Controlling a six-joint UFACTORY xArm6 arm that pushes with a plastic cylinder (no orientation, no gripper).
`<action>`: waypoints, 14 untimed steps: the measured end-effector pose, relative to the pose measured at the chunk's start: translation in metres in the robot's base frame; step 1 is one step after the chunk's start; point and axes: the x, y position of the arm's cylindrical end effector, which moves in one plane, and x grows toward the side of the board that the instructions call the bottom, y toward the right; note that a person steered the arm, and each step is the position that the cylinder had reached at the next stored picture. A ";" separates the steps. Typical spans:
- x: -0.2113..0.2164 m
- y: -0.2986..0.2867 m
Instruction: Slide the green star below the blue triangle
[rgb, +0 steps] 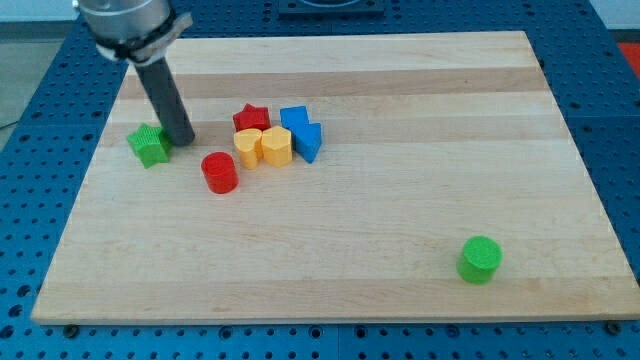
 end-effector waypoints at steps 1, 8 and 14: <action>-0.039 -0.016; 0.151 -0.075; 0.055 0.172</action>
